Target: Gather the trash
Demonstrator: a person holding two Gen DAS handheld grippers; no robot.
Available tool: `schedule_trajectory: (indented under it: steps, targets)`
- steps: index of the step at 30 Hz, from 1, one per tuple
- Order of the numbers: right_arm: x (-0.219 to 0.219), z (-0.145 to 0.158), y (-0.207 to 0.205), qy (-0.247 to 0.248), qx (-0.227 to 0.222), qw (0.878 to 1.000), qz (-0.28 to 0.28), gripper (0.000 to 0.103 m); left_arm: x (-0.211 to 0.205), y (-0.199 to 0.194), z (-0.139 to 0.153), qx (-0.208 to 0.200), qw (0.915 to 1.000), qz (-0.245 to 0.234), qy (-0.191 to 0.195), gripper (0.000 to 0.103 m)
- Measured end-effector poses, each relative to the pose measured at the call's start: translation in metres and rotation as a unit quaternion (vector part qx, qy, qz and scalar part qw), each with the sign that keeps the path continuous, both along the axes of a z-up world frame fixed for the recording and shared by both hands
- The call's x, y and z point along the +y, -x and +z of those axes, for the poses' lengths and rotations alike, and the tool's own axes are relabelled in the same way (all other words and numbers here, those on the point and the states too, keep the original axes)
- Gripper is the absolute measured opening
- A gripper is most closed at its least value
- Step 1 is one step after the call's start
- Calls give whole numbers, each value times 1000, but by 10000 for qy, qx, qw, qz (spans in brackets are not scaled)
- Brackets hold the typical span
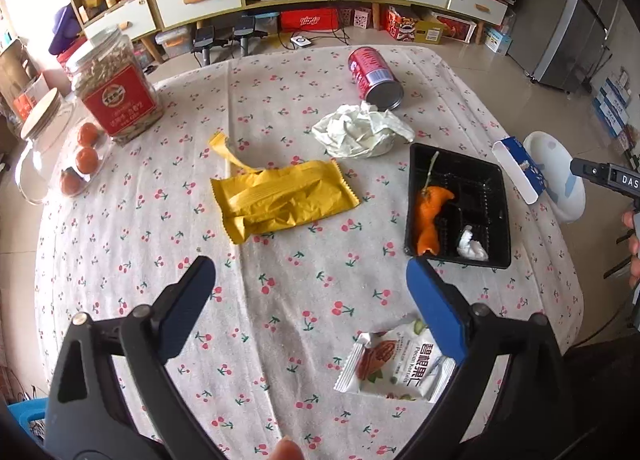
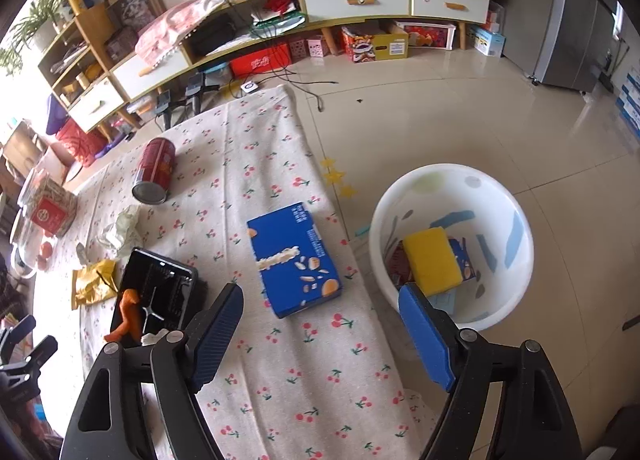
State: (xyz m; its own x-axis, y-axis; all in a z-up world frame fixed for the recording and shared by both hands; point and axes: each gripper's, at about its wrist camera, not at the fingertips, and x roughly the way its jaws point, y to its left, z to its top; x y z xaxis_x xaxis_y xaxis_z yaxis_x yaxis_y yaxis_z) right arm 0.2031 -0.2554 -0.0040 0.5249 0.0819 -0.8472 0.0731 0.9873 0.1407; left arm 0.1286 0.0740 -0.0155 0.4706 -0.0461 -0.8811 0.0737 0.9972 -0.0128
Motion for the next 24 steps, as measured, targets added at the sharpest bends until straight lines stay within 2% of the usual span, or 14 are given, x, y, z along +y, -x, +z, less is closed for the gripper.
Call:
schedule_trajectory:
  steps: [3, 11, 19, 24]
  targets:
    - [8, -3, -2, 4, 81, 10000, 42, 83, 12, -2, -5, 173, 9996, 143, 153, 96]
    - [26, -15, -19, 187, 308, 9993, 111, 83, 35, -8, -9, 295, 9978, 465, 368, 96]
    - [37, -41, -43, 324, 693, 9969, 173, 83, 44, -22, -26, 510, 9970, 553, 191, 96]
    - [36, -53, -53, 329, 836, 9958, 179, 83, 48, -35, -36, 621, 9963, 548, 214, 96]
